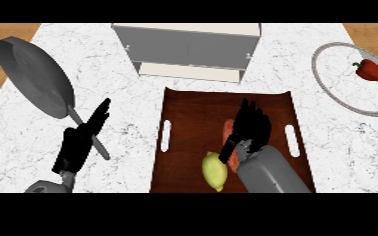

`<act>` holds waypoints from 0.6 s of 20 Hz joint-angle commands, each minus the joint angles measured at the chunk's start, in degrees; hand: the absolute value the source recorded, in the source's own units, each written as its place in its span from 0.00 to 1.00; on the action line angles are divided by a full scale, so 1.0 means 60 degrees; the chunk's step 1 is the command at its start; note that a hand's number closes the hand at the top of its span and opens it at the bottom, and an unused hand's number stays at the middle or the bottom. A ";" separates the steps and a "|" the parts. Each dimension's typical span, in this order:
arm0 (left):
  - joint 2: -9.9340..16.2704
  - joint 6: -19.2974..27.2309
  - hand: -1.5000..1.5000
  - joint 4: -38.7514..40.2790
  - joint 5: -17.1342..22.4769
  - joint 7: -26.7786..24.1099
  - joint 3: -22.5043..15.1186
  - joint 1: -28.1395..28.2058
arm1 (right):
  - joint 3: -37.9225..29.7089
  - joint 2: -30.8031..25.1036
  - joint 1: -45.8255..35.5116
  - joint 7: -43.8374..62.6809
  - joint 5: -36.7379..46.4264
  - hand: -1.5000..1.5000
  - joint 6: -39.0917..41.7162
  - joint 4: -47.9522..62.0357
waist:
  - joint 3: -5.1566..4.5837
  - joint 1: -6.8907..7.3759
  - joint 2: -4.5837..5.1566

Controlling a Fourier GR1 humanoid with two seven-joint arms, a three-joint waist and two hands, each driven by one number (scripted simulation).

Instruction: Pick the sweet potato from the tray and place it in the tiered shelf

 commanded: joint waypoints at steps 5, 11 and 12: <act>-0.0038 -0.0293 0.50 0.0026 -0.0023 -0.0119 0.0087 0.0267 | -0.0078 0.0280 0.0148 0.1596 0.0342 0.00 0.0655 0.0654 | 0.0014 0.0107 0.0063; -0.0918 0.0347 0.50 0.0718 -0.0666 -0.0357 -0.0215 -0.0145 | 0.0146 0.0282 0.0261 0.1391 0.0212 1.00 -0.0017 0.1107 | 0.0013 0.0082 0.0098; -0.0491 -0.0126 0.50 0.0509 -0.0434 -0.0035 0.0127 -0.0436 | -0.0089 0.0282 -0.0270 0.1247 -0.0114 1.00 0.0169 0.1164 | 0.0018 0.0110 0.0087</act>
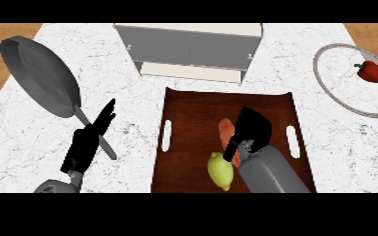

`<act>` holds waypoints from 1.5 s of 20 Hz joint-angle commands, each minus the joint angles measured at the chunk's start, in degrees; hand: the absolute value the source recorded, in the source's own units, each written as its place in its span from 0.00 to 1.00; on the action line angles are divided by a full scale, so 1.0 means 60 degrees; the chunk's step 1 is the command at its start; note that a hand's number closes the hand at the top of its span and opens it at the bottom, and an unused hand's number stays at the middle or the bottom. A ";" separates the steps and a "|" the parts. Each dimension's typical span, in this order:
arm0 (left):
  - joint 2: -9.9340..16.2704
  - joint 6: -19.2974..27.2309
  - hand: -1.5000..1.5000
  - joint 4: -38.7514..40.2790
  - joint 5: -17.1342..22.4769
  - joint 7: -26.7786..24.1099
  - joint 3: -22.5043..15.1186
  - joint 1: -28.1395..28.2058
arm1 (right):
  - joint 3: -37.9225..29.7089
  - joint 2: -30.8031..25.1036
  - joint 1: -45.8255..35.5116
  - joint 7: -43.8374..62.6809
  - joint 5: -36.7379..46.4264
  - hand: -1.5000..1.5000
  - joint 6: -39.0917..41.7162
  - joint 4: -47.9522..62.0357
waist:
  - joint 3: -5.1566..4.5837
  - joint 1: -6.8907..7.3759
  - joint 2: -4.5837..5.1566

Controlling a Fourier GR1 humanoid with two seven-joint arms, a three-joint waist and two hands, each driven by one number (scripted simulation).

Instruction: Pick the sweet potato from the tray and place it in the tiered shelf

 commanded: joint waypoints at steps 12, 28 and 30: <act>-0.0402 -0.0178 0.50 -0.0268 -0.0274 0.0133 0.0240 0.0362 | 0.1206 0.0190 -0.0761 0.1847 0.0627 1.00 -0.0574 0.0672 | 0.0028 0.0092 0.0064; -0.0292 -0.0588 0.50 -0.0372 -0.0412 0.0005 0.0823 0.0705 | 0.2123 0.0194 -0.0266 0.2168 0.2941 1.00 0.0606 -0.4621 | 0.0019 -0.0089 -0.0009; -0.0332 -0.0674 0.50 -0.0215 -0.0426 0.0134 0.0809 0.0462 | 0.2020 0.0193 -0.0459 0.2045 0.3725 1.00 0.0993 -0.5059 | 0.0016 -0.0163 -0.0011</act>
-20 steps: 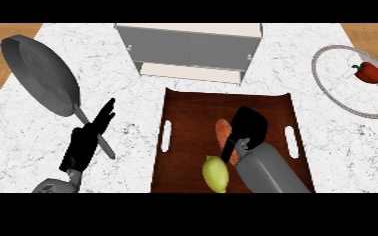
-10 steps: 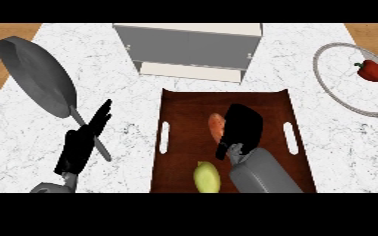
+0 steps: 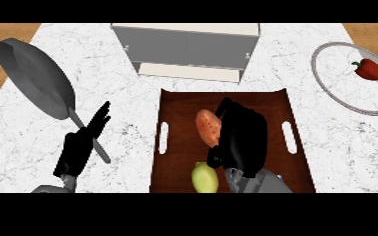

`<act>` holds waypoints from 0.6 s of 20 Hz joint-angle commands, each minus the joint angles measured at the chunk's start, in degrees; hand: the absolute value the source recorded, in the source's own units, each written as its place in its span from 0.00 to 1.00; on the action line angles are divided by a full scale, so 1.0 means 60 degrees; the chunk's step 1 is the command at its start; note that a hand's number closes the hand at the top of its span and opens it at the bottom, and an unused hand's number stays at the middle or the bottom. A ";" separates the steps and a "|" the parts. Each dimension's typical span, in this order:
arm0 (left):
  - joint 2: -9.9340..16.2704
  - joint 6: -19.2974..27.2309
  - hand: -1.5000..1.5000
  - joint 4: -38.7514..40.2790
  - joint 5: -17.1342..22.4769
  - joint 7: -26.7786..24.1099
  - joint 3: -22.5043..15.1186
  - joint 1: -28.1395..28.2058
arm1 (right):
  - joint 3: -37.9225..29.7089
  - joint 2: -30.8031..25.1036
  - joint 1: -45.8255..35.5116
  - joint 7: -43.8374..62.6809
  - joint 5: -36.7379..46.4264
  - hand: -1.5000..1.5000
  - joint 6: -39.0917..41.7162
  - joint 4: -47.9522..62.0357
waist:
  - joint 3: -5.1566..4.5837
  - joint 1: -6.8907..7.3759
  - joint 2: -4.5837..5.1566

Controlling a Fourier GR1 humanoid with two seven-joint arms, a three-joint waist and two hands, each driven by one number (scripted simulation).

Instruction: Pick the sweet potato from the tray and place it in the tiered shelf

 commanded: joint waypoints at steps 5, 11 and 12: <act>-0.0146 -0.0240 0.50 0.0827 0.0065 -0.0293 0.0233 -0.0348 | -0.0506 0.0146 -0.1927 0.2027 0.1321 1.00 0.0487 -0.1940 | -0.0026 0.0023 0.0043; -0.0135 -0.0191 0.50 0.0052 -0.0093 0.0529 0.0035 -0.0324 | -0.2202 0.0147 -0.3745 0.1857 0.0983 1.00 0.1575 -0.2069 | -0.0014 0.0127 0.0028; 0.0105 -0.0440 0.50 0.0030 0.0035 0.0259 0.0236 -0.0238 | -0.2460 0.0148 -0.4261 0.1627 0.1122 1.00 0.1137 -0.1140 | -0.0016 0.0225 0.0058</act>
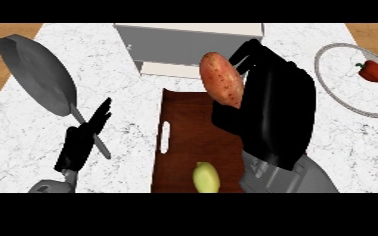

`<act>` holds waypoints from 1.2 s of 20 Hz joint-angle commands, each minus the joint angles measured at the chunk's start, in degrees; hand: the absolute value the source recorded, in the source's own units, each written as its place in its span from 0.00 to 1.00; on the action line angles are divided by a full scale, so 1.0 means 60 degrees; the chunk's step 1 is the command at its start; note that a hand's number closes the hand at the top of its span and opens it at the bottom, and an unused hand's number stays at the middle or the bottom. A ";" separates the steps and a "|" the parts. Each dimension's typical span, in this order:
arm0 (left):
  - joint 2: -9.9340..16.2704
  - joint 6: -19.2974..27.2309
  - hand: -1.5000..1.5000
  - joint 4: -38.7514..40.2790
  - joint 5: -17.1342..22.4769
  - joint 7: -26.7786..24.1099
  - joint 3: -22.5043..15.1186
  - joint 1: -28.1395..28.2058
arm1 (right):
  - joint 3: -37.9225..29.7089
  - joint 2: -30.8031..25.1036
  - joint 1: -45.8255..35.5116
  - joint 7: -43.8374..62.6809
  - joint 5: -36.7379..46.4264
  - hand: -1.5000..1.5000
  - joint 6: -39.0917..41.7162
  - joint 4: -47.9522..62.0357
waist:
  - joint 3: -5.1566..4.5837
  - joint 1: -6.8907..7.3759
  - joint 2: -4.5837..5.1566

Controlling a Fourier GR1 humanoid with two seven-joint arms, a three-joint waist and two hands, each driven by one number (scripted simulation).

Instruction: Pick the sweet potato from the tray and place it in the tiered shelf

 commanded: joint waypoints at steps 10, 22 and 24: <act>0.0011 -0.0263 0.50 0.0097 -0.0102 -0.0288 0.0164 0.0215 | -0.3807 -0.0131 -0.3973 -0.0344 0.0145 1.00 -0.0227 0.4543 | -0.0011 0.0177 0.0100; -0.0288 -0.0207 0.50 -0.0331 -0.0400 0.0060 0.0048 0.0134 | -0.5444 -0.0798 -0.6084 -0.3314 -0.0414 1.00 -0.2662 1.0714 | -0.0005 0.0349 0.0171; -0.0462 -0.0165 0.50 -0.0312 -0.0519 0.0181 -0.0113 -0.0117 | -0.5500 -0.0513 -0.6177 -0.3353 -0.0350 1.00 -0.3187 1.1587 | -0.0007 0.0427 0.0219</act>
